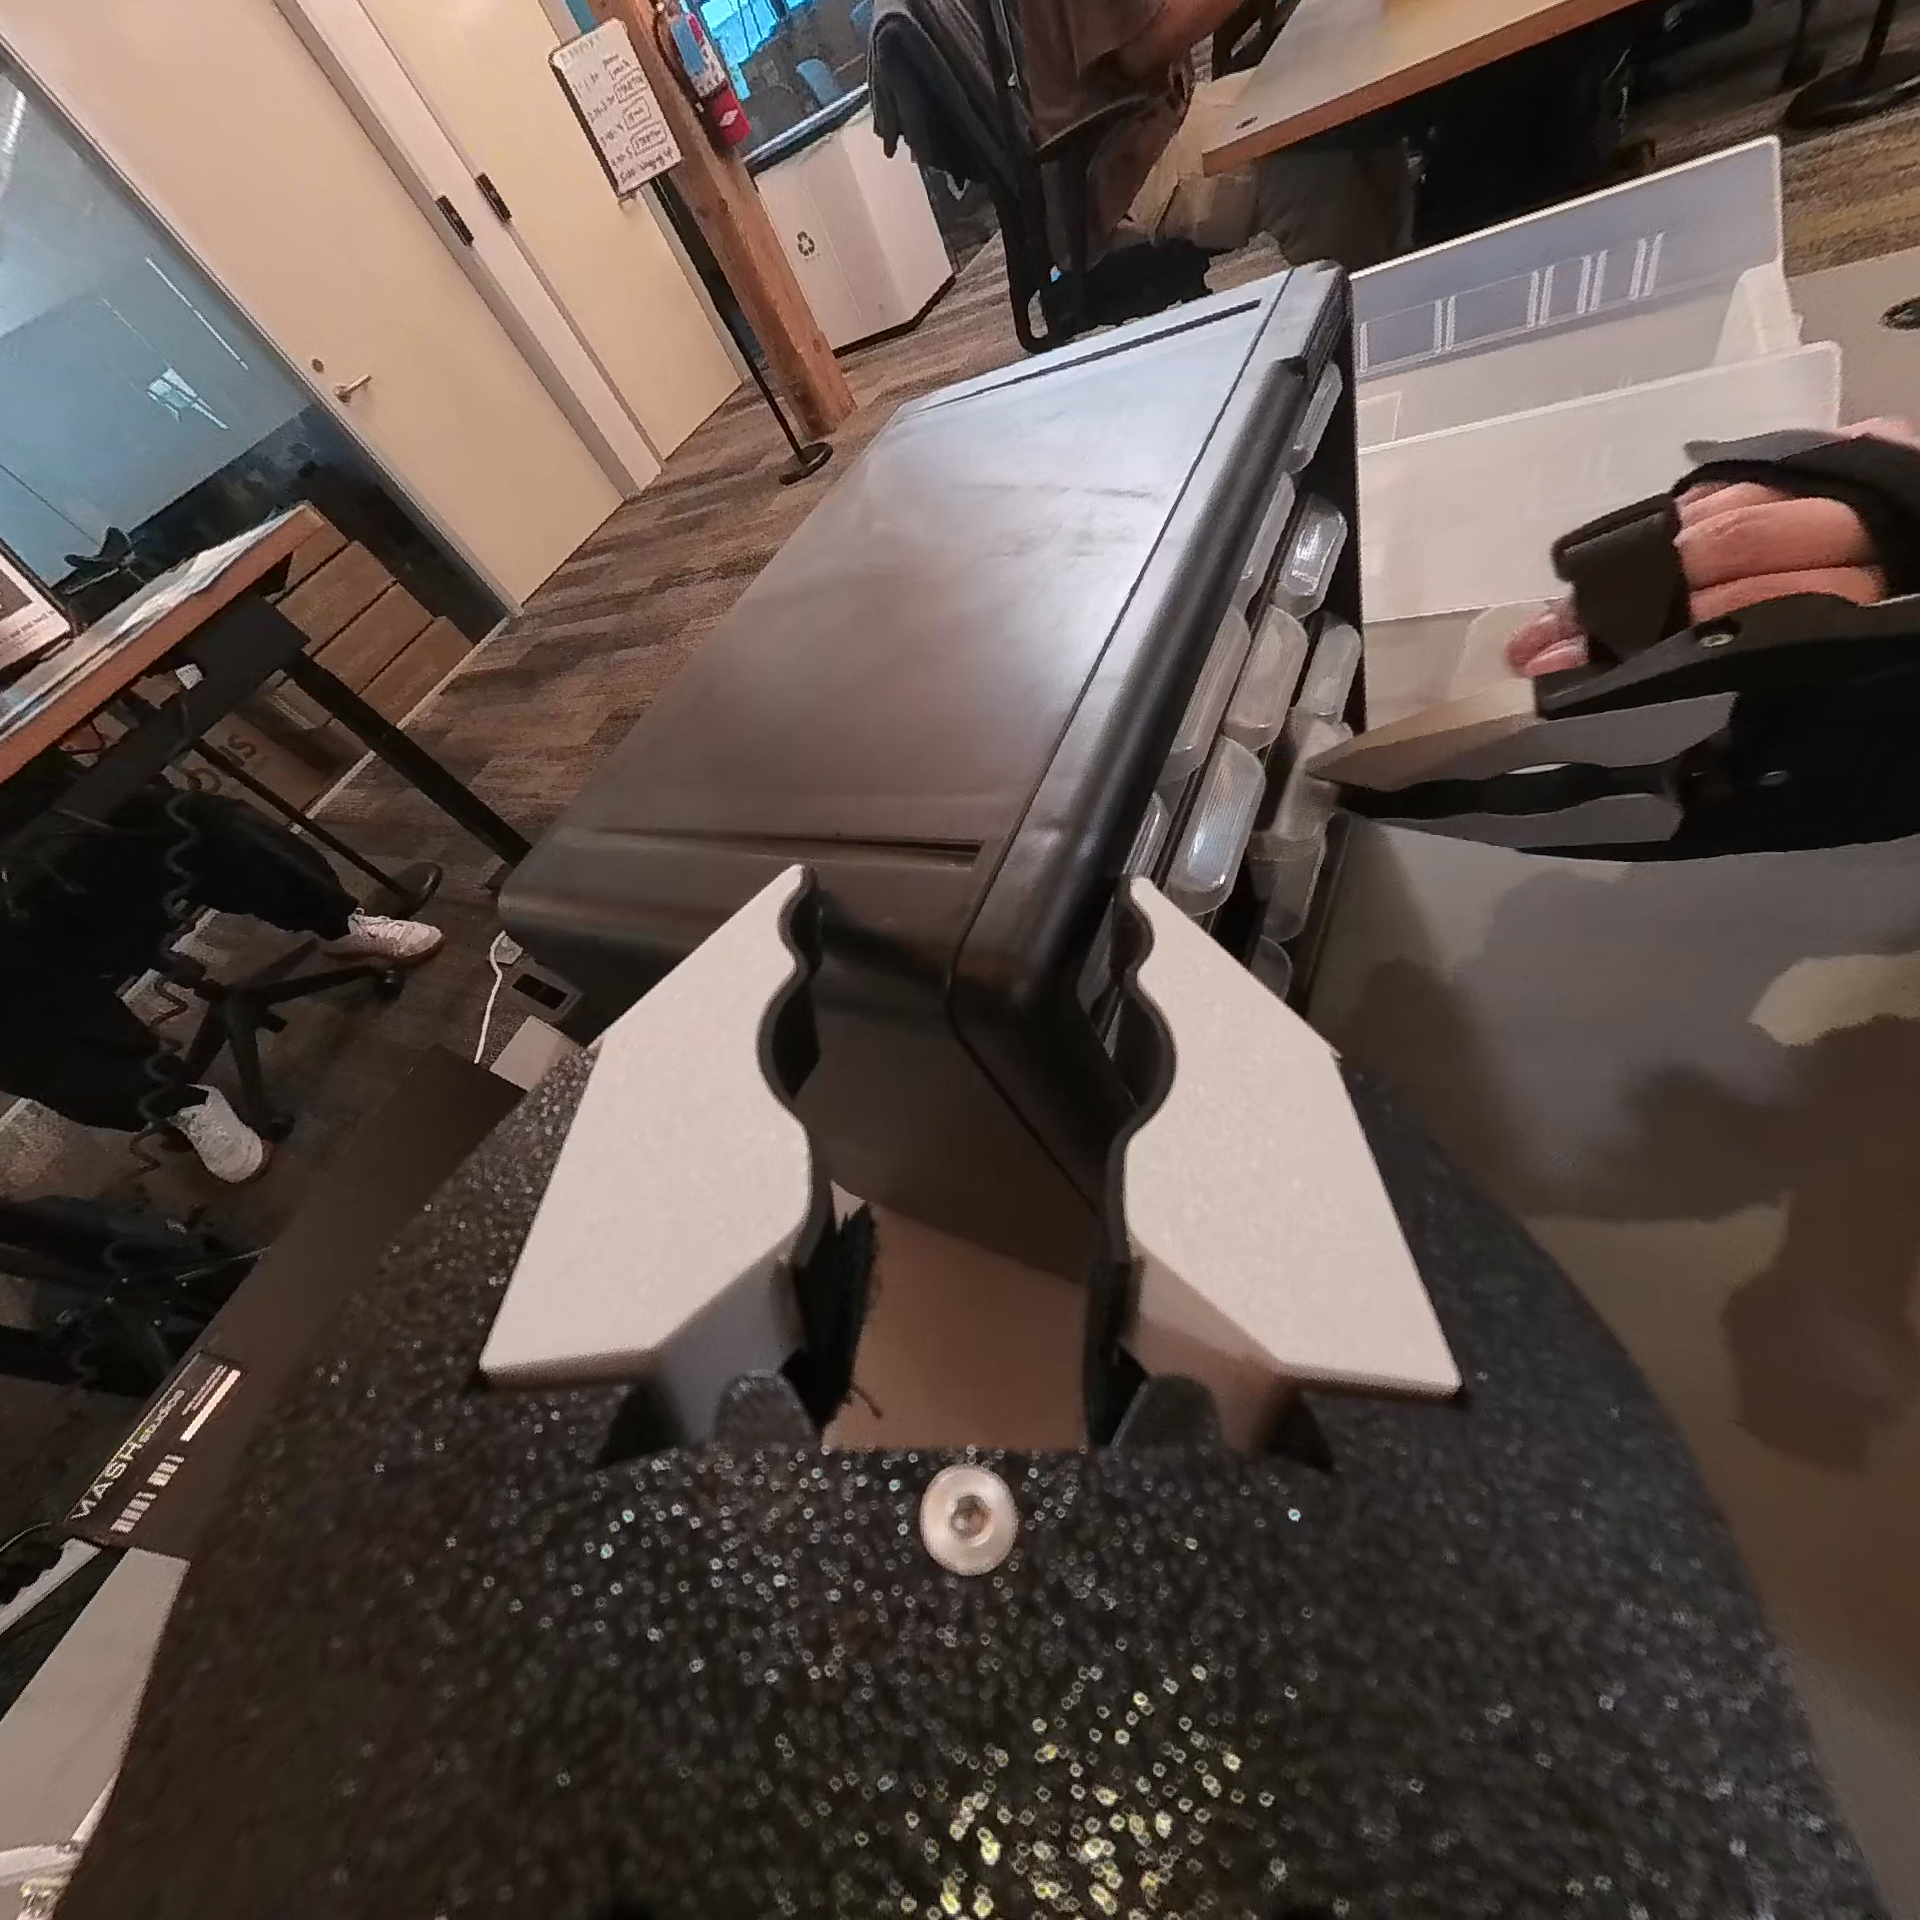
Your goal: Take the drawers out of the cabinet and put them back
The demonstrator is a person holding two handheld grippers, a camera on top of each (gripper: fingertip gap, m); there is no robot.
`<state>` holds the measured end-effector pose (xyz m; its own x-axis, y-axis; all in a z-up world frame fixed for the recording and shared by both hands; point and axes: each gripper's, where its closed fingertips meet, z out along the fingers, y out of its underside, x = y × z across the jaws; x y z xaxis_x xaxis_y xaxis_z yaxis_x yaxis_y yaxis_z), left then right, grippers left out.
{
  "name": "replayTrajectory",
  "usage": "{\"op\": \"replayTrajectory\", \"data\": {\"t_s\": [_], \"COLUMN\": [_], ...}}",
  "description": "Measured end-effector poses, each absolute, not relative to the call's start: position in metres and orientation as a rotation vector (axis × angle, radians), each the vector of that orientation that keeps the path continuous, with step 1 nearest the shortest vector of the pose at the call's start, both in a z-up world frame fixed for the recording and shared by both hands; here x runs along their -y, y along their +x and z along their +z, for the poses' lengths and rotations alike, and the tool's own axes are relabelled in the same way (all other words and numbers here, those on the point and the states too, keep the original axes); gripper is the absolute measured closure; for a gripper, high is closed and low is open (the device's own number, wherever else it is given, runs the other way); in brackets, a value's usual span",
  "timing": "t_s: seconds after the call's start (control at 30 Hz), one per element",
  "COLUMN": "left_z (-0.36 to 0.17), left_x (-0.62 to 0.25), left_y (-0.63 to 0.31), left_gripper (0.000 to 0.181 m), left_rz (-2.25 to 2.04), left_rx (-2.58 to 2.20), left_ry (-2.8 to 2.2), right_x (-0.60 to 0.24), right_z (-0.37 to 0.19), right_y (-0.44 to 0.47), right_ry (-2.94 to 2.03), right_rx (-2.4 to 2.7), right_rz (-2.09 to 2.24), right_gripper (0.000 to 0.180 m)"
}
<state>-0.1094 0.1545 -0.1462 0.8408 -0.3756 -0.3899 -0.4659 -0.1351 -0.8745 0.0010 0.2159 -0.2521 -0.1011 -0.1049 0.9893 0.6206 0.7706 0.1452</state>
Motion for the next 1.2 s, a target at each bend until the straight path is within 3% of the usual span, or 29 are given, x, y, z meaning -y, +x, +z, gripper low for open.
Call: {"op": "replayTrajectory", "data": {"t_s": [0.4, 0.63, 0.8, 0.97, 1.07, 1.2], "left_z": [-0.146, -0.146, -0.146, -0.146, -0.146, -0.146], "left_x": [-0.154, -0.154, -0.154, -0.154, -0.154, -0.154], "left_y": [-0.109, -0.11, -0.11, -0.11, -0.109, -0.11], "left_gripper": [0.127, 0.127, 0.127, 0.127, 0.127, 0.127], "left_rz": [0.09, 0.085, 0.081, 0.08, 0.08, 0.082], "left_rx": [-0.647, -0.645, -0.645, -0.646, -0.645, -0.646], "left_ry": [-1.749, -1.745, -1.743, -1.743, -1.744, -1.745], "right_x": [-0.17, -0.177, -0.172, -0.181, -0.189, -0.199], "right_z": [-0.25, -0.232, -0.211, -0.241, -0.269, -0.272], "right_y": [0.052, 0.082, 0.06, 0.032, 0.023, 0.013], "right_ry": [-0.434, -0.885, -1.502, -1.715, -1.823, -1.851], "right_rx": [1.595, 1.508, 1.168, 1.095, 1.074, 0.978], "right_rz": [-0.631, -0.207, 0.634, 0.666, 0.585, 0.633], "right_gripper": [0.171, 0.131, 0.074, 0.044, 0.033, 0.042]}}
